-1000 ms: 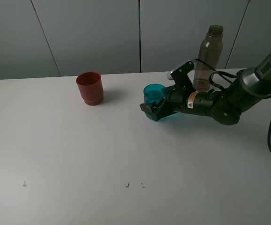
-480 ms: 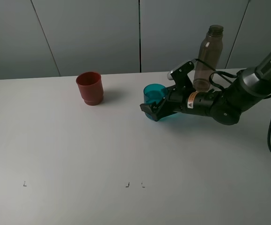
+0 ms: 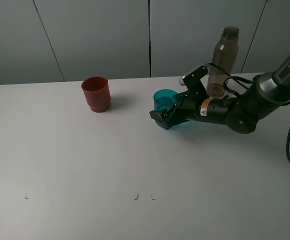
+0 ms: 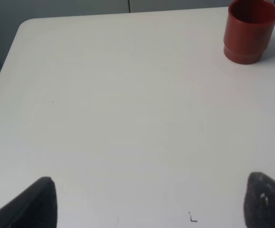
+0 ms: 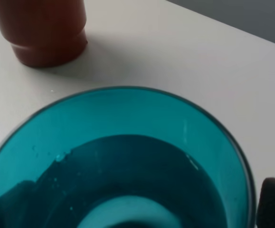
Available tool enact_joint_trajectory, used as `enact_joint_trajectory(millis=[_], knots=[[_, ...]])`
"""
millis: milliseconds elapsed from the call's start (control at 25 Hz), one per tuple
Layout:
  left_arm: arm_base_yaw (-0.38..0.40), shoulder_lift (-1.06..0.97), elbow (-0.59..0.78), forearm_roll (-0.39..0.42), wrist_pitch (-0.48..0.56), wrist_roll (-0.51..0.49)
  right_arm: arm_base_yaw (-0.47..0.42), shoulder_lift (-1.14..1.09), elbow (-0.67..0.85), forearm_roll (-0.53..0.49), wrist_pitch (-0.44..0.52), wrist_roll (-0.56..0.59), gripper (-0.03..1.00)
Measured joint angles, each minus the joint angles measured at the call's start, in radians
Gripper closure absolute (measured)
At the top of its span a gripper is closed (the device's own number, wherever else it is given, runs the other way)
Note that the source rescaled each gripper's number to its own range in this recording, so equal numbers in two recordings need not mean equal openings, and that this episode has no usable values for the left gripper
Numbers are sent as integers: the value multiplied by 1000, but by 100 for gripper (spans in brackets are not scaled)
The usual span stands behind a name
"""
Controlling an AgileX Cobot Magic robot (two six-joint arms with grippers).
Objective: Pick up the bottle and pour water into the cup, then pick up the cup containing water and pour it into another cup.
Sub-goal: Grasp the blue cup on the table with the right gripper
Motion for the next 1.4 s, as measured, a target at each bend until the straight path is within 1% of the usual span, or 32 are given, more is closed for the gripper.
enact_joint_trajectory(millis=[1320, 1360, 1400], knots=[[0, 0, 0, 0, 0, 0, 0, 47, -11, 4, -88, 20, -3], [0, 0, 0, 0, 0, 0, 0, 47, -11, 4, -89, 20, -1], [0, 0, 0, 0, 0, 7, 0, 47, -11, 4, -89, 20, 5]])
